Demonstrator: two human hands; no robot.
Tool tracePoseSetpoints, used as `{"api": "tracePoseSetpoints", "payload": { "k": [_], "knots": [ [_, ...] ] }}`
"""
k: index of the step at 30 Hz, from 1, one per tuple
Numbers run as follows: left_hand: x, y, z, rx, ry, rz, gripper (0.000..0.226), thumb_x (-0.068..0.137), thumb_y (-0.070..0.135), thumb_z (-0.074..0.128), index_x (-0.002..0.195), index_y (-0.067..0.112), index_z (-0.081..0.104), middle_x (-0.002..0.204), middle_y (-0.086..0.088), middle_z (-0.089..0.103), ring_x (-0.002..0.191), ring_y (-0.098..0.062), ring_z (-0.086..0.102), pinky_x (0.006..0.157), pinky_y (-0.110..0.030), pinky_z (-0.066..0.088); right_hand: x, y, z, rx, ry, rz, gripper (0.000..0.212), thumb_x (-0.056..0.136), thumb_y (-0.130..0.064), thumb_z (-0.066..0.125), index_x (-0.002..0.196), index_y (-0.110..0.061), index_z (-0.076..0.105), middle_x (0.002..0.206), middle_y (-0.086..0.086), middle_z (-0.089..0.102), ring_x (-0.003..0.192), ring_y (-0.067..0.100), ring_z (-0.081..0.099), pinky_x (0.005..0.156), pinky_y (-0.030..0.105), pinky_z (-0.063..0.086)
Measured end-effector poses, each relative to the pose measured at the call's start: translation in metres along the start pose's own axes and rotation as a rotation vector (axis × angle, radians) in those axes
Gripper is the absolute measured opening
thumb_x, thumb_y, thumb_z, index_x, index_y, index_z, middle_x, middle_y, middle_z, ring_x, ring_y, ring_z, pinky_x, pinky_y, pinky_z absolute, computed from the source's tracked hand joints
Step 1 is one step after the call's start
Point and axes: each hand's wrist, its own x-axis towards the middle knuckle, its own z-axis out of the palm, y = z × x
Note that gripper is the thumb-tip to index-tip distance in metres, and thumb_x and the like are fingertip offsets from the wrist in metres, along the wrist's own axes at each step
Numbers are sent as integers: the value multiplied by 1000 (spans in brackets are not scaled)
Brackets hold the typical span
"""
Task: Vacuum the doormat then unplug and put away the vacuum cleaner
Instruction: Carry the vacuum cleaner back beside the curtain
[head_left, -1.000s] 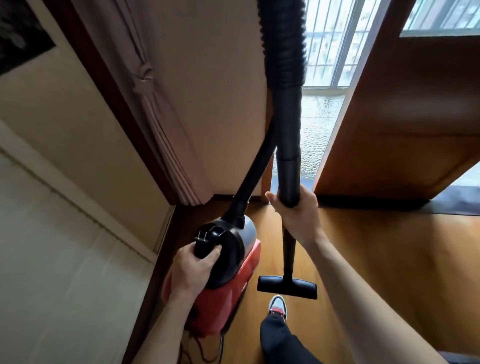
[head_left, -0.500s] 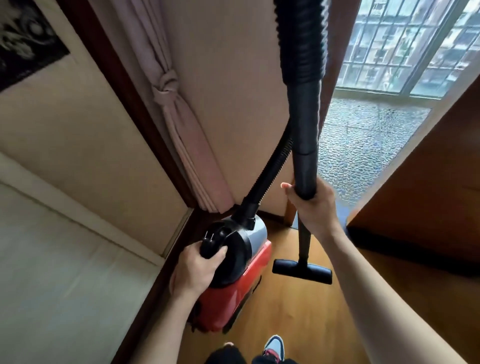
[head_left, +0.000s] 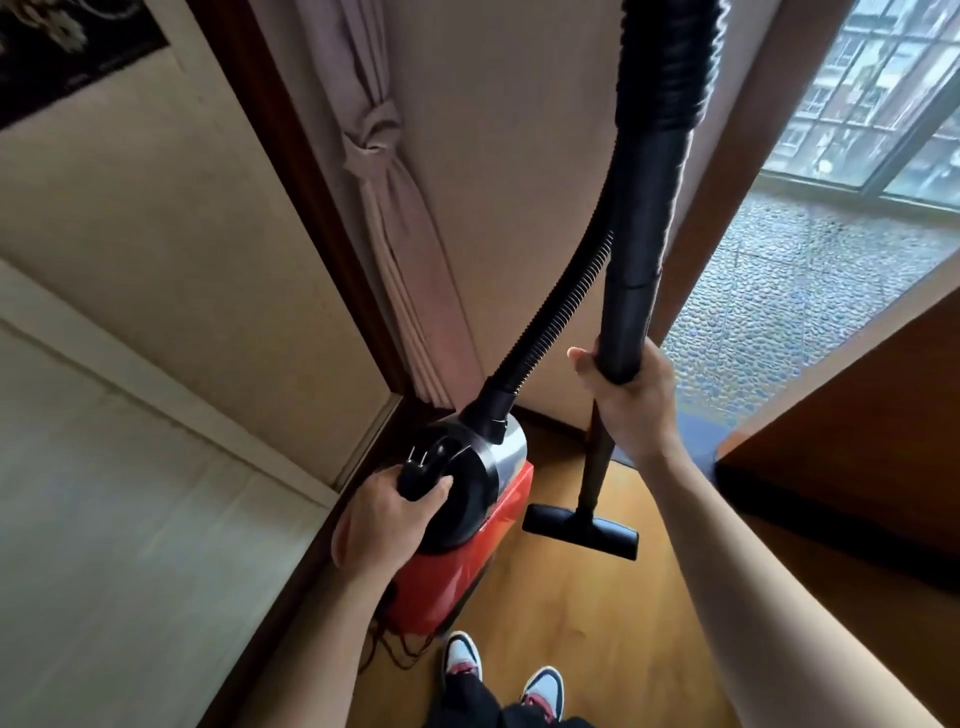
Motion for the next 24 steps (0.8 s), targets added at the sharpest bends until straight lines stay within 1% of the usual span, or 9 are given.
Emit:
{"api": "tracePoseSetpoints", "payload": {
  "k": [3, 6, 7, 9, 11, 13, 16, 20, 24],
  "knots": [
    [12, -18, -4, -29, -19, 6, 20, 80, 35, 79, 73, 17, 71, 69, 4, 70, 69, -12, 68, 63, -36, 56, 1, 6, 22, -2, 1, 17, 32, 87, -16, 79, 82, 4, 53, 76, 30, 54, 69, 42, 50, 57, 43, 42],
    [20, -36, -7, -14, -67, 3, 25, 81, 34, 79, 65, 19, 66, 59, 6, 64, 58, -6, 64, 52, -21, 45, 2, 18, 45, -6, -1, 53, 32, 86, -19, 79, 80, -1, 54, 74, 28, 56, 67, 43, 53, 58, 44, 45],
    [22, -41, -7, -2, -78, -3, 27, 81, 33, 78, 65, 16, 66, 57, 7, 63, 56, -6, 63, 49, -15, 41, 2, 21, 52, -3, 6, 55, 31, 86, -19, 79, 80, -1, 54, 73, 27, 58, 68, 43, 54, 58, 42, 46],
    [24, -50, -7, 21, -98, -16, 28, 82, 32, 78, 66, 13, 67, 56, 8, 61, 53, -2, 60, 46, -10, 39, 1, 28, 64, -2, 6, 43, 28, 87, -16, 80, 79, -2, 56, 73, 24, 61, 68, 41, 56, 58, 35, 47],
    [29, -62, -5, 26, -112, -49, 25, 83, 32, 77, 69, 14, 67, 59, 10, 61, 53, 3, 59, 47, -9, 40, 2, 35, 75, -11, -8, 40, 25, 87, -13, 80, 79, -3, 58, 74, 23, 62, 68, 38, 58, 57, 21, 45],
    [34, -73, -3, 31, -118, -87, 25, 83, 33, 77, 71, 13, 68, 62, 10, 63, 56, 4, 59, 48, -11, 41, 5, 42, 85, 8, -9, 39, 25, 87, -14, 80, 77, -9, 58, 73, 21, 64, 67, 35, 59, 58, 15, 44],
    [45, -88, 6, 72, -137, -120, 27, 84, 33, 76, 76, 8, 70, 65, 13, 61, 58, 4, 55, 50, -13, 45, 12, 64, 101, 29, -28, 69, 29, 88, -18, 80, 74, -23, 55, 72, 15, 63, 65, 25, 59, 60, 15, 44],
    [56, -104, 24, 78, -151, -130, 18, 84, 26, 76, 82, 8, 74, 65, 21, 55, 56, 14, 54, 55, -3, 42, 22, 98, 120, 62, -49, 82, 25, 87, -17, 80, 78, -10, 59, 72, 13, 63, 63, 14, 58, 60, 12, 44],
    [74, -134, 56, 57, -152, -175, 14, 84, 22, 77, 83, 8, 74, 65, 23, 55, 60, 9, 60, 56, -1, 42, 33, 146, 143, 59, -72, 71, 25, 87, -18, 81, 81, -8, 58, 73, 15, 64, 64, 17, 58, 62, 15, 47]
  ]
}}
